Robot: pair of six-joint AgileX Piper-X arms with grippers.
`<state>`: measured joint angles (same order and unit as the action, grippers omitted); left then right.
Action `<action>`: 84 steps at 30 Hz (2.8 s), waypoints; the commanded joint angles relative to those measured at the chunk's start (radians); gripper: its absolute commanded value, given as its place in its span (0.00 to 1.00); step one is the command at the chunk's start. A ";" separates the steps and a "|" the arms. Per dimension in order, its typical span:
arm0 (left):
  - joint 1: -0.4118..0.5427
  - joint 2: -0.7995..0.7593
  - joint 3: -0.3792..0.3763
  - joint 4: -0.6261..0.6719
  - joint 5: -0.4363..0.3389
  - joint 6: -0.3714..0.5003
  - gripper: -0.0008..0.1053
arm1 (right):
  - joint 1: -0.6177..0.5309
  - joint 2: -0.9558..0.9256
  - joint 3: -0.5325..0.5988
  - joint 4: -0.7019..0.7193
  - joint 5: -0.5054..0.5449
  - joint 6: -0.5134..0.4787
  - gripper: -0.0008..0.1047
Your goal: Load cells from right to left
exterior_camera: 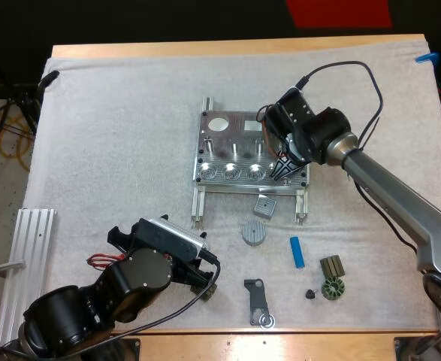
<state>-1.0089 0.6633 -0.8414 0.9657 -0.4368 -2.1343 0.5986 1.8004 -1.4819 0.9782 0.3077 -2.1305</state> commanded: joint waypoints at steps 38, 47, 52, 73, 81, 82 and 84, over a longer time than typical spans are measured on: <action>0.000 -0.005 -0.005 -0.001 -0.023 0.007 0.62 | 0.000 -0.335 -0.002 0.235 -0.163 0.208 0.43; 0.000 -0.005 -0.005 -0.001 -0.023 0.007 0.62 | 0.000 -0.411 0.002 0.269 -0.163 0.208 0.43; 0.000 -0.005 -0.005 -0.001 -0.023 0.007 0.62 | 0.000 -0.457 0.039 0.285 -0.163 0.205 0.43; 0.000 -0.005 -0.005 -0.018 0.054 0.316 0.62 | 0.000 -0.692 0.252 0.397 -0.151 0.275 0.43; 0.000 -0.005 -0.005 -0.127 0.135 0.495 0.62 | 0.000 -0.771 0.252 0.469 -0.151 0.355 0.43; 0.000 -0.005 -0.005 -0.142 0.135 0.495 0.62 | 0.000 -0.784 0.252 0.480 -0.146 0.366 0.43; 0.000 0.001 -0.005 -0.160 0.137 0.491 0.62 | 0.000 -0.802 0.252 0.490 -0.134 0.382 0.43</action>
<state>-1.0089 0.6633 -0.8414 0.8273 -0.3026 -1.6449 0.5986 1.0099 -1.2279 1.4524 0.1649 -1.7592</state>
